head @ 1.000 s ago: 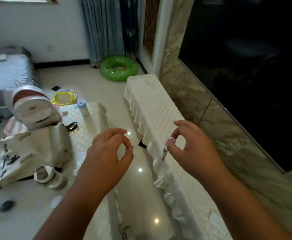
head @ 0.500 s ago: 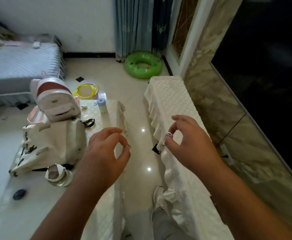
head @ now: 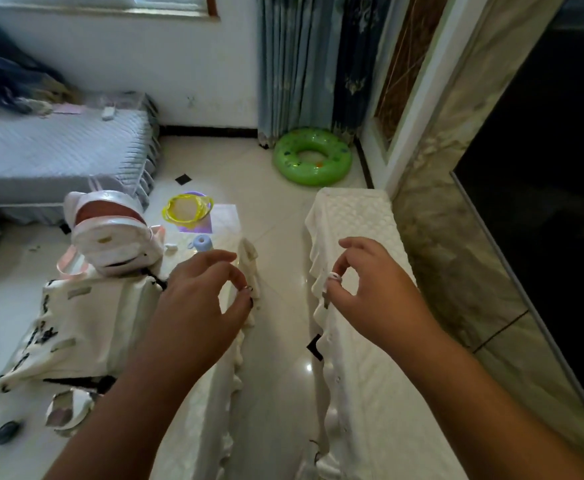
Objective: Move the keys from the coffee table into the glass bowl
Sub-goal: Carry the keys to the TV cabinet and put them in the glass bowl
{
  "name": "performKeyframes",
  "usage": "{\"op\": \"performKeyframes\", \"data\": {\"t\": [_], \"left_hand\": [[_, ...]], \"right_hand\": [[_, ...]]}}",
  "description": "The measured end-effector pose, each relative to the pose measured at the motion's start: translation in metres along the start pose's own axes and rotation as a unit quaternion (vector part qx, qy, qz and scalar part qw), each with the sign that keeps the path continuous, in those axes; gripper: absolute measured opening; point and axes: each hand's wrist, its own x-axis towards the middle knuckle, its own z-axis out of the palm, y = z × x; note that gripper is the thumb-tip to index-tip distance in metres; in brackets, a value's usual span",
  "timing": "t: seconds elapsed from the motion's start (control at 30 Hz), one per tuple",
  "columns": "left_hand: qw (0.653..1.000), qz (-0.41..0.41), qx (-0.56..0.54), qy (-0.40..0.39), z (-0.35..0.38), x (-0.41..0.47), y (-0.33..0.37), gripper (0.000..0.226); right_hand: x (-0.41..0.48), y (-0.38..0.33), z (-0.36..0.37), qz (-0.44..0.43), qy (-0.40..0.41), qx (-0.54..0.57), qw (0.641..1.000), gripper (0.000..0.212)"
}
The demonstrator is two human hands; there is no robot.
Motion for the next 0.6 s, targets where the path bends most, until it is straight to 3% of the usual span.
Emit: {"op": "performKeyframes", "data": {"t": [0.27,0.6], "left_hand": [[1.0,-0.02,-0.004,0.001,0.02,0.059,0.015,0.008],[1.0,-0.014,-0.019,0.0,0.046,0.167,-0.005,0.007]], "right_hand": [[0.066,0.03,-0.013,-0.026,-0.008,0.015,1.0,0.009],[0.162,0.046,0.005,0.004,0.002,0.013,1.0,0.008]]}}
